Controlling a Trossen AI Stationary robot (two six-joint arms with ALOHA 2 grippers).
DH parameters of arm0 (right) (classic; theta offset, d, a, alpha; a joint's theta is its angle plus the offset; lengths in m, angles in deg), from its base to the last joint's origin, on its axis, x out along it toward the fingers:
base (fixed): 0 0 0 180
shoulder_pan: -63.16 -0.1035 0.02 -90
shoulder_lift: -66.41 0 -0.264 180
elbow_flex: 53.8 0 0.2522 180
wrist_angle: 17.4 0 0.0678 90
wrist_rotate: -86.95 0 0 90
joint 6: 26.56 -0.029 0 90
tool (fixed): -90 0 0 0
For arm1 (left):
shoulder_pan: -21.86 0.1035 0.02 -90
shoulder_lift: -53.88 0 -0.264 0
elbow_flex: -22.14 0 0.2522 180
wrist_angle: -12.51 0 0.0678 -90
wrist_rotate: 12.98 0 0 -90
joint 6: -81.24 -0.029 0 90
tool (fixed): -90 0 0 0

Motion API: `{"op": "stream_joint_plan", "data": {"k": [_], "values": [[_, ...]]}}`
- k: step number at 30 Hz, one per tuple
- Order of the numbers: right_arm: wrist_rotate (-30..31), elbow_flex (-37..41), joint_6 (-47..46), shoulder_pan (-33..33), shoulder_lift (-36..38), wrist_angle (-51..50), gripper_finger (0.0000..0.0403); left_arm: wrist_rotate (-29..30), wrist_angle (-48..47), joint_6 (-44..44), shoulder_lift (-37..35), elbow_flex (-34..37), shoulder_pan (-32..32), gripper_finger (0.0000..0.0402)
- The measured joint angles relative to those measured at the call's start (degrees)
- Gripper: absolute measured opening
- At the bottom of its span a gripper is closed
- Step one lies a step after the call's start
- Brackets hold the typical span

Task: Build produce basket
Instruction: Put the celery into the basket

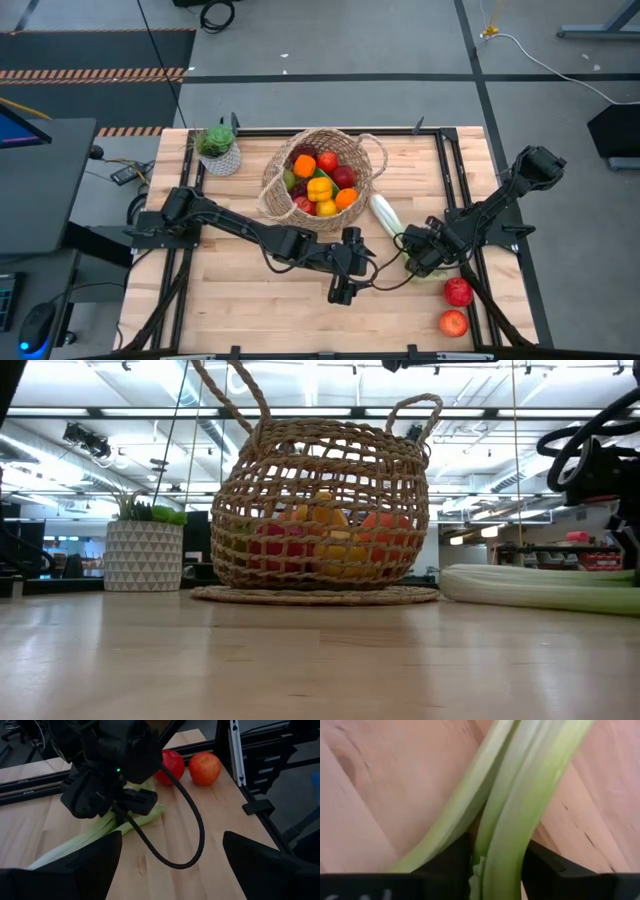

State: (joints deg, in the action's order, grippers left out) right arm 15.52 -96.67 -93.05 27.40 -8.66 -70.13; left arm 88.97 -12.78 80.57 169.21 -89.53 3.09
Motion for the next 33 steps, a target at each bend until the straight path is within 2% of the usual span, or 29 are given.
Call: {"op": "stream_joint_plan", "data": {"k": [13,19,24,29,33], "values": [[-2.7,-0.1,3.5,0.0,0.0,4.9,0.0067,0.0,-0.6,-1.5,0.0,0.0,0.0,0.0354],[-4.7,-0.1,9.2,0.0,0.0,14.6,0.0062,0.2,-5.3,0.7,-0.3,0.0,0.0,0.0354],[-7.3,-0.1,12.3,0.0,0.0,21.0,0.0062,0.5,-10.5,3.1,-3.6,0.0,-0.7,0.0354],[-9.4,-0.1,12.7,0.0,0.0,21.8,0.0062,1.1,-10.5,3.1,-5.9,0.0,-2.0,0.0354],[-9.7,-0.1,13.2,-0.6,0.0,22.4,0.0062,3.8,-11.8,1.5,-7.4,0.0,-3.6,0.0354]]}}
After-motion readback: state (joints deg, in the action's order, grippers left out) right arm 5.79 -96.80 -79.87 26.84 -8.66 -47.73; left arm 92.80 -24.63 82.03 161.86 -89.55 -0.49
